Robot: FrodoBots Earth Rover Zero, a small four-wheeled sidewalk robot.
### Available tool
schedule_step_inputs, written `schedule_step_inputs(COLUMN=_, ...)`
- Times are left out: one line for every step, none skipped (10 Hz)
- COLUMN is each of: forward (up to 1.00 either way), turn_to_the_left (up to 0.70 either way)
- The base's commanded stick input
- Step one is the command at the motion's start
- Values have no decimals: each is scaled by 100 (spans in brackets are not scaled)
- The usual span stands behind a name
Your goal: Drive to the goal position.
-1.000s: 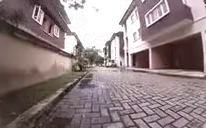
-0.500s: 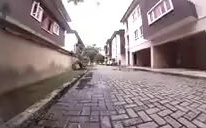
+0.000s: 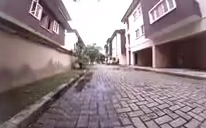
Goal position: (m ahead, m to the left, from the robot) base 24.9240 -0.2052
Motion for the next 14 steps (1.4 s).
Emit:
schedule_step_inputs(forward=50, turn_to_the_left=0)
schedule_step_inputs(forward=50, turn_to_the_left=0)
schedule_step_inputs(forward=50, turn_to_the_left=0)
schedule_step_inputs(forward=50, turn_to_the_left=0)
schedule_step_inputs(forward=50, turn_to_the_left=0)
schedule_step_inputs(forward=50, turn_to_the_left=0)
schedule_step_inputs(forward=50, turn_to_the_left=0)
schedule_step_inputs(forward=50, turn_to_the_left=0)
schedule_step_inputs(forward=50, turn_to_the_left=0)
schedule_step_inputs(forward=50, turn_to_the_left=0)
schedule_step_inputs(forward=50, turn_to_the_left=0)
schedule_step_inputs(forward=50, turn_to_the_left=0)
schedule_step_inputs(forward=50, turn_to_the_left=0)
schedule_step_inputs(forward=50, turn_to_the_left=0)
